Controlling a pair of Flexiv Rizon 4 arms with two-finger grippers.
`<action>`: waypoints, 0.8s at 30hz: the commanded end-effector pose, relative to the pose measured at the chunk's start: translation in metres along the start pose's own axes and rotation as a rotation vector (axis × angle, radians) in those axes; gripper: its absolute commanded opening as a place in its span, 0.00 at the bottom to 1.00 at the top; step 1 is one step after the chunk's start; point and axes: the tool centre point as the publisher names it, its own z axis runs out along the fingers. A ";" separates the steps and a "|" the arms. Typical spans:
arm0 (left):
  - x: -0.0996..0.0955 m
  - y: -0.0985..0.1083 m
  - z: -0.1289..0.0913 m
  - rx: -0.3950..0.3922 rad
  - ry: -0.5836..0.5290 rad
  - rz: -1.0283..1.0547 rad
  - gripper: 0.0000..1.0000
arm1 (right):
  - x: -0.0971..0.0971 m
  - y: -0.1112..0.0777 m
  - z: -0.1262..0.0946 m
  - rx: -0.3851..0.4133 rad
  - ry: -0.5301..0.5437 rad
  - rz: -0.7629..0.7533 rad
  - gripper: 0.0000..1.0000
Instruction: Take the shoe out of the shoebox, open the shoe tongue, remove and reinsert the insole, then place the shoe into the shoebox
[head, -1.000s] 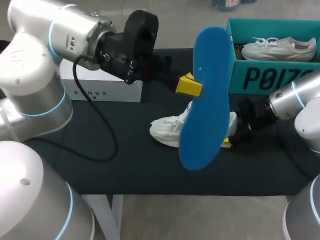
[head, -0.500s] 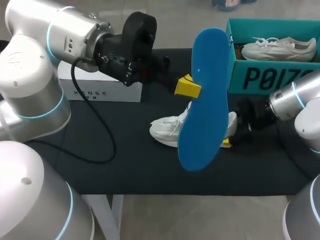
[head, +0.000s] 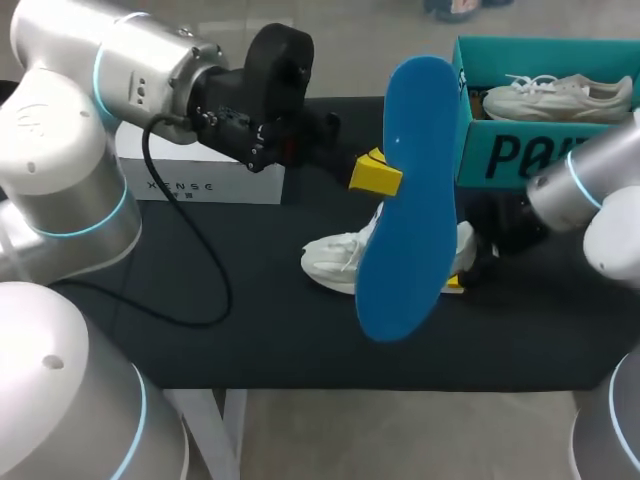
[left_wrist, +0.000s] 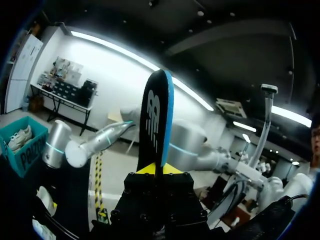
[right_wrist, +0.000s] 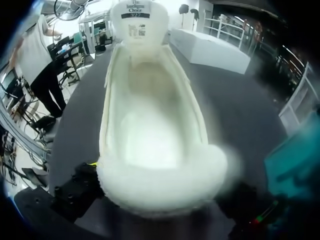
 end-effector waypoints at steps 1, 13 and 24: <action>0.000 0.000 0.001 0.001 0.000 0.000 0.00 | 0.002 0.008 -0.008 0.178 -0.039 0.048 1.00; 0.000 0.000 0.001 0.001 0.000 0.000 0.00 | 0.003 0.008 -0.007 0.173 -0.027 0.052 1.00; 0.000 0.000 0.001 0.001 0.000 0.000 0.00 | -0.002 0.026 -0.056 0.401 -0.101 0.091 1.00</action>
